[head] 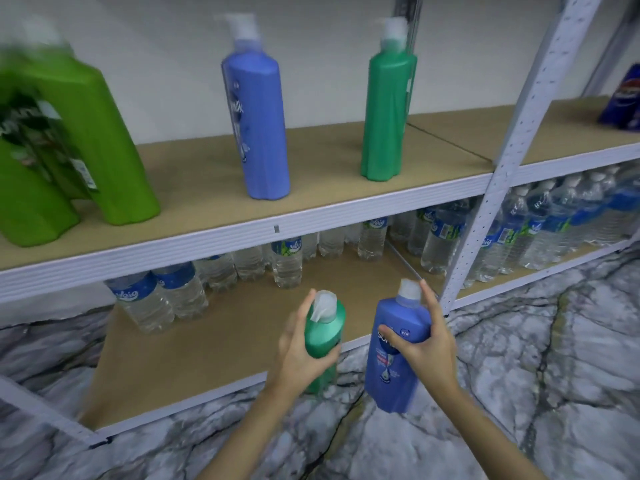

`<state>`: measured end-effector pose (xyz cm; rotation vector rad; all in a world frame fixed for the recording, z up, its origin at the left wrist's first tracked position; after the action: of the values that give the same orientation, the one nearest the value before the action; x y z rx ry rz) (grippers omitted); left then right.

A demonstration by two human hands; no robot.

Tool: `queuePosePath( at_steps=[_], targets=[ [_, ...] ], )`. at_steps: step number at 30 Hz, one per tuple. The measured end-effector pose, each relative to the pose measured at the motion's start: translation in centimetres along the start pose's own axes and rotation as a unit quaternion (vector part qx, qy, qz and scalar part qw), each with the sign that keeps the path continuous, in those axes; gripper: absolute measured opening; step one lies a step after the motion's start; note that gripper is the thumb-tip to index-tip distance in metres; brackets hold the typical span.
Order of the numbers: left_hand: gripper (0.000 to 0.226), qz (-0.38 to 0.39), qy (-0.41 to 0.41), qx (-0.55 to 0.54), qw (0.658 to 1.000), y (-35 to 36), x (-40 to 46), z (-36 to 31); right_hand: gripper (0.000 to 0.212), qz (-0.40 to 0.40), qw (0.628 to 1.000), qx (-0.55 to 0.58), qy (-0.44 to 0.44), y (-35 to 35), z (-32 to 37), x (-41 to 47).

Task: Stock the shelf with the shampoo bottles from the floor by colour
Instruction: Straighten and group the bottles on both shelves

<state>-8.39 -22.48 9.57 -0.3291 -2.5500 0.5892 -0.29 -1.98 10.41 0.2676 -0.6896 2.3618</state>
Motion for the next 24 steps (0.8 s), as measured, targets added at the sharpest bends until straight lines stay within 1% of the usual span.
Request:
queuePosePath(
  at_steps=[1, 3, 6, 9, 11, 13, 15, 18, 24],
  targets=[
    [0.089, -0.028, 0.02, -0.001, 0.999, -0.9, 1.0, -1.7, 0.091, -0.009, 1.0, 0.001, -0.011, -0.7, 1.4, 0.7],
    [0.08, -0.063, 0.025, -0.007, 0.998, -2.8, 2.7, -4.8, 0.091, -0.026, 0.999, -0.001, -0.036, -2.3, 4.3, 2.0],
    [0.083, -0.108, 0.019, -0.024, 0.994, -6.1, 4.4, -9.0, 0.091, -0.035, 0.996, -0.005, -0.078, -4.6, 8.8, 3.7],
    [0.082, -0.158, 0.038, -0.033, 0.986, -9.5, 5.8, -13.0, 0.095, -0.031, 0.994, -0.012, -0.101, -6.3, 13.2, 5.5],
    [0.084, -0.18, 0.07, -0.048, 0.98, -11.9, 6.6, -15.5, 0.098, -0.043, 0.992, -0.007, -0.119, -7.1, 16.1, 6.9],
    [0.079, -0.199, 0.095, -0.05, 0.974, -14.4, 7.5, -17.7, 0.095, -0.056, 0.99, 0.005, -0.133, -7.3, 18.8, 8.6],
    [0.077, -0.225, 0.113, -0.041, 0.967, -16.8, 8.6, -19.1, 0.091, -0.066, 0.987, 0.014, -0.146, -7.0, 21.3, 10.5],
    [0.074, -0.258, 0.117, -0.031, 0.959, -19.8, 10.3, -19.8, 0.089, -0.073, 0.982, 0.013, -0.172, -5.6, 25.0, 13.7],
    [0.069, -0.281, 0.14, 0.013, 0.949, -22.6, 13.4, -20.3, 0.087, -0.089, 0.977, -0.022, -0.193, -0.7, 29.1, 18.8]
  ],
)
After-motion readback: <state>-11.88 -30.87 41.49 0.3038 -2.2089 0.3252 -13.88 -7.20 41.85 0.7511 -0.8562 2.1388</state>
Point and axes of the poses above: each hand's wrist, its own x-axis towards the middle knuckle, its own y-axis out of the palm, z = x × y, the point moved 5 cm from there along x, towards the middle knuckle, and after that the axes turned 1 degree about -y, right-handed, at the moved point
